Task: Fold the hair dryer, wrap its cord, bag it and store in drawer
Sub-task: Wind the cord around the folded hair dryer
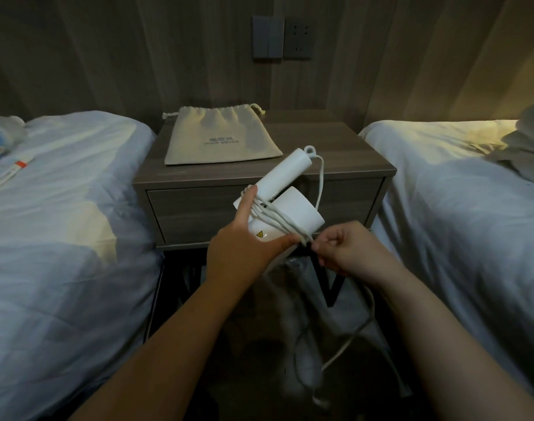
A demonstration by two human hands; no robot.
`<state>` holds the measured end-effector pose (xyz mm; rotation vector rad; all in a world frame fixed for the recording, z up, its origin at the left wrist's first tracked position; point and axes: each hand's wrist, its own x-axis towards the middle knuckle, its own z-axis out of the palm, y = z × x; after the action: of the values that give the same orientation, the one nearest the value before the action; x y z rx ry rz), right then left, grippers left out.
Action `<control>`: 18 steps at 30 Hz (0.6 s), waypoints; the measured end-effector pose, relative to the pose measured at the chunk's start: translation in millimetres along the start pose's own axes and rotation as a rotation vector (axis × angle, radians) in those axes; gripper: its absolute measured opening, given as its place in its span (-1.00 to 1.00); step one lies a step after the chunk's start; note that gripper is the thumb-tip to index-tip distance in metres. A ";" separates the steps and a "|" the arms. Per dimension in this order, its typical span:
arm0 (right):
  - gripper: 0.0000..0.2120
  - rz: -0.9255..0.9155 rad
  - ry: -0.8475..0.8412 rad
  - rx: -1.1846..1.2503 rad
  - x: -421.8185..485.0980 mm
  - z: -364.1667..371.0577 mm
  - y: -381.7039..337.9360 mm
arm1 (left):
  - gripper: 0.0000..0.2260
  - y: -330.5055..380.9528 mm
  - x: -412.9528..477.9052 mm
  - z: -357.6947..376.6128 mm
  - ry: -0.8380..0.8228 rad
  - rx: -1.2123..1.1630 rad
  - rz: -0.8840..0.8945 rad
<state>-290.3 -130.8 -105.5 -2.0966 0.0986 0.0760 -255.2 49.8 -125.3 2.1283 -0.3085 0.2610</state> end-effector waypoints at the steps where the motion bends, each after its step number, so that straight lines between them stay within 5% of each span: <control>1: -0.69 0.002 -0.010 -0.012 0.1 0.6 1.9 | -0.09 0.0 -0.2 0.7 -0.005 0.036 0.009; 10: -0.81 0.071 -0.176 -0.114 1.1 -4.8 -4.0 | -0.06 -9.6 6.3 -8.1 0.199 0.504 0.232; 18: -0.83 0.138 -0.452 -0.561 -13.8 -23.7 -13.5 | -0.09 -13.6 9.6 -5.5 0.188 0.645 0.298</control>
<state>-302.3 -144.0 -80.7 -2.5677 -0.0605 0.7286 -242.2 60.4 -130.1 2.6559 -0.4781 0.8201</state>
